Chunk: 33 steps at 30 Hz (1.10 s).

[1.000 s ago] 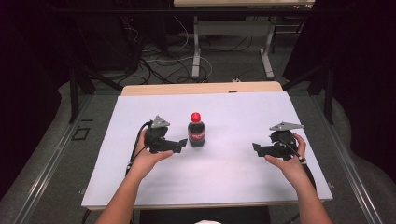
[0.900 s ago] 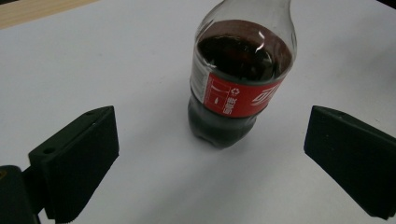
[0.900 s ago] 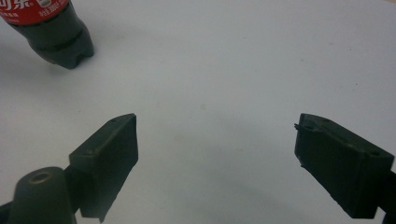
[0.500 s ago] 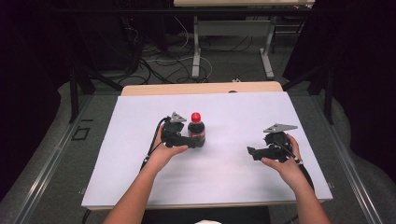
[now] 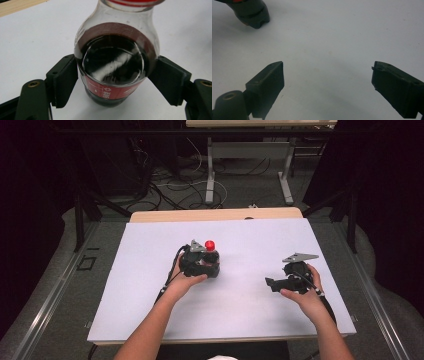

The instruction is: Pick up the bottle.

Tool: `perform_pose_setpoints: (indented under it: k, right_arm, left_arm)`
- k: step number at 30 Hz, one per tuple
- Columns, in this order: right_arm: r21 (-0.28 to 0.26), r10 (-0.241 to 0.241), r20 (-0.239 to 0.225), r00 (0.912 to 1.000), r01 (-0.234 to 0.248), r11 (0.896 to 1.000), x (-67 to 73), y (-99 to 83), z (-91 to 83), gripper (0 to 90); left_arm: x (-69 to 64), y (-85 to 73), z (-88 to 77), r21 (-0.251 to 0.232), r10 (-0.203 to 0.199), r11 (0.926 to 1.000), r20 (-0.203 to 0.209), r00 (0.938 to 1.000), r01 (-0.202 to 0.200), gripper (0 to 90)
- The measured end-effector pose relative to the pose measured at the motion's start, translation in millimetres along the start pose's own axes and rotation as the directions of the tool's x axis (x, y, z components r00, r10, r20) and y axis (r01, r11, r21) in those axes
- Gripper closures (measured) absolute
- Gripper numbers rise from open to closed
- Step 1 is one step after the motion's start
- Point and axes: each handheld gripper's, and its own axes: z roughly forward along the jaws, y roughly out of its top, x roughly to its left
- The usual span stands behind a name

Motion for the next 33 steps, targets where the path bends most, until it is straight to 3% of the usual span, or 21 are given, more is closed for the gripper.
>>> perform_pose_setpoints:
  k: [4,9,19,33]
  right_arm:
    - [0.002,0.001,0.002,1.0,-0.001,1.0,0.0,-0.5,1.0,10.7]
    - [0.01,0.002,0.005,1.0,-0.002,1.0,-1.2,-1.8,2.0,11.4]
    - [0.014,0.007,-0.003,1.0,-0.007,1.0,-0.1,-2.3,4.1,11.6]
    - [0.015,0.004,0.001,1.0,-0.004,1.0,-1.6,-3.3,5.7,12.0]
  left_arm:
    - [-0.6,-1.8,4.0,-0.003,-0.025,0.9997,0.005,0.9997,0.025,27.1]
    - [-1.1,-1.8,3.8,0.0,0.006,1.0,-0.007,1.0,-0.006,28.1]
    - [-3.8,-3.2,3.2,-0.01,0.015,0.9998,-0.023,0.9996,-0.015,29.2]
    - [-1.2,-3.8,-3.0,-0.024,-0.018,0.9996,-0.027,0.9995,0.017,29.6]
